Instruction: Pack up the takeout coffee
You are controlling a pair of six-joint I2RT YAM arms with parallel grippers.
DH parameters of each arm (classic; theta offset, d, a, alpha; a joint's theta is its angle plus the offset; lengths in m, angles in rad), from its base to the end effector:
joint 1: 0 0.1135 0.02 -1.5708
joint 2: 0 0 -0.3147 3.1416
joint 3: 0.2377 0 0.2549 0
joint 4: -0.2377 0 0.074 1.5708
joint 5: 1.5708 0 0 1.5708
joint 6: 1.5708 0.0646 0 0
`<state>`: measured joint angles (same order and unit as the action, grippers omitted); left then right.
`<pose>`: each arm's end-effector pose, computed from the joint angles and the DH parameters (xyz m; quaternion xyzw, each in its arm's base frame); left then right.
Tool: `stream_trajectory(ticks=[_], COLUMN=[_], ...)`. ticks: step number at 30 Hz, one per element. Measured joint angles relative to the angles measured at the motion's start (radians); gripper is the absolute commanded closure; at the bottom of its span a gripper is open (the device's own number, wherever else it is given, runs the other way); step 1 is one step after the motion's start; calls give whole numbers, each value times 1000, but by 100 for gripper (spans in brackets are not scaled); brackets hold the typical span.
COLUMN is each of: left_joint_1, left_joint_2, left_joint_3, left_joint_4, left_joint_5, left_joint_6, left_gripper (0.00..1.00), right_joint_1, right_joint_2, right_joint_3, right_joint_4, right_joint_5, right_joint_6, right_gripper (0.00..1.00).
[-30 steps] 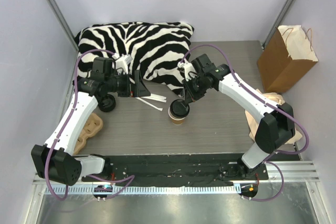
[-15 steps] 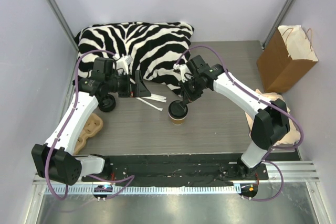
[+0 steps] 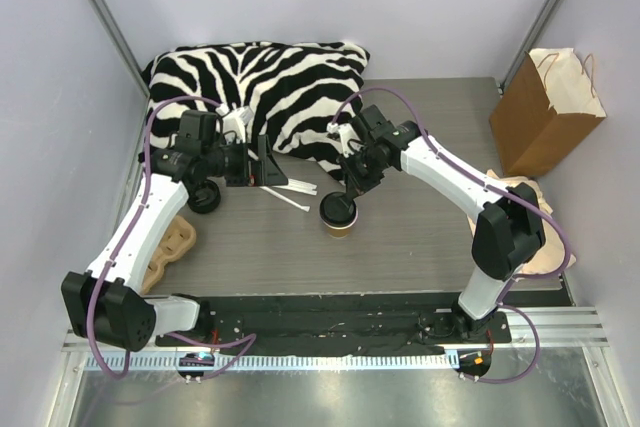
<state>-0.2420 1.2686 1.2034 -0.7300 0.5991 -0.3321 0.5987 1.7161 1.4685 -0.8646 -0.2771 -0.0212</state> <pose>0.2501 -0.0993 0.3668 0.0716 0.8886 -0.3643 0.2692 0.3045 0.2292 0.3003 -0.3241 0.9090 0.1930 0.1775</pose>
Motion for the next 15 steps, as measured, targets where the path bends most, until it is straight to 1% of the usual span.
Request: stream_trajectory(ticks=[15], left_joint_1=[0], left_joint_2=[15], left_joint_3=[-9], left_joint_4=[0], left_joint_5=[5], left_joint_6=[0], left_gripper=[0], right_joint_1=[8], right_joint_2=[-1], right_joint_3=[72], right_joint_4=[-34], right_joint_5=[12], right_joint_6=[-16], right_gripper=[99])
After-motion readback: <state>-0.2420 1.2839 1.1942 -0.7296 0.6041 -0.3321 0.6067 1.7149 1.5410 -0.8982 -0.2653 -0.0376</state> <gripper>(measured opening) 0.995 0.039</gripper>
